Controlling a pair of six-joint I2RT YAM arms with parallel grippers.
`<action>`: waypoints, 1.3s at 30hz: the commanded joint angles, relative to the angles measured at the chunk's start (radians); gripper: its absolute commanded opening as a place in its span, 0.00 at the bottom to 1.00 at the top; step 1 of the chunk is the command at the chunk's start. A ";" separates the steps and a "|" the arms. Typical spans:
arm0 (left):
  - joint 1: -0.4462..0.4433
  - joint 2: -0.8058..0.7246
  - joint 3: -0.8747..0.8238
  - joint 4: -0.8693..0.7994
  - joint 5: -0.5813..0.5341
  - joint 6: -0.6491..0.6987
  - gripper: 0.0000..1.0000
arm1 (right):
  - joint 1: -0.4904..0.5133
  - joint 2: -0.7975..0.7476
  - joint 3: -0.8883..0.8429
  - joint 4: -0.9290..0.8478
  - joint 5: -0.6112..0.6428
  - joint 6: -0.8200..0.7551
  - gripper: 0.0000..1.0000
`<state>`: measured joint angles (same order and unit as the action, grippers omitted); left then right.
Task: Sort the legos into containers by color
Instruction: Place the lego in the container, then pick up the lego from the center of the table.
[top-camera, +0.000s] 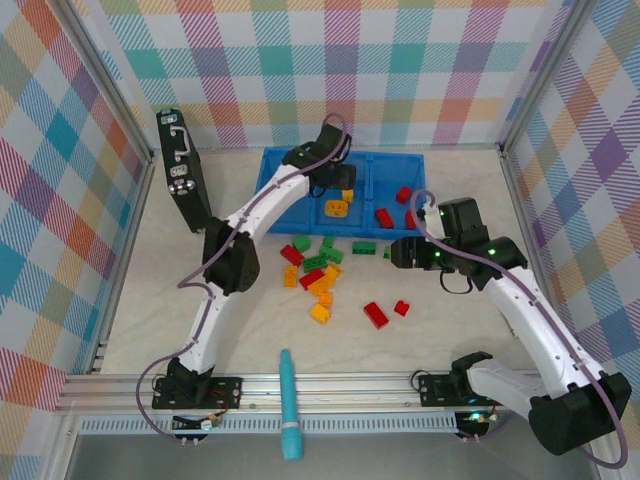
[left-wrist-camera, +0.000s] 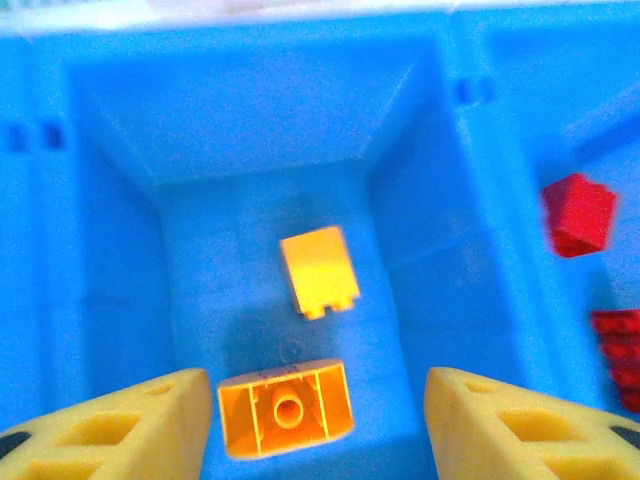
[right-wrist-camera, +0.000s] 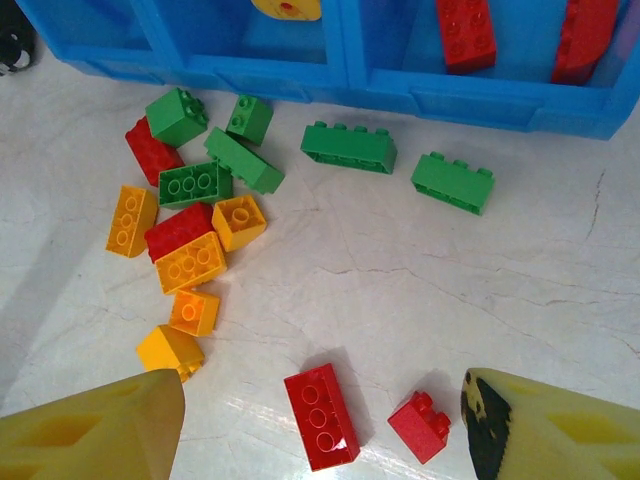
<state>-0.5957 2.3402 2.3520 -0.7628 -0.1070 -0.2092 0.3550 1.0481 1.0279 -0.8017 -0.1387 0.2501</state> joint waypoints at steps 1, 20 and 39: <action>-0.028 -0.216 -0.081 -0.041 -0.044 0.060 0.58 | 0.007 0.031 0.024 0.022 -0.025 -0.030 0.74; -0.030 -0.793 -1.103 0.033 -0.069 -0.127 0.62 | 0.007 0.242 0.257 0.011 -0.080 -0.112 0.74; -0.030 -0.705 -1.274 0.198 -0.004 -0.259 0.63 | 0.008 0.329 0.282 0.012 -0.103 -0.119 0.76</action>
<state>-0.6205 1.6157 1.0904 -0.6022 -0.1284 -0.4385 0.3550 1.3762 1.3033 -0.7948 -0.2184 0.1413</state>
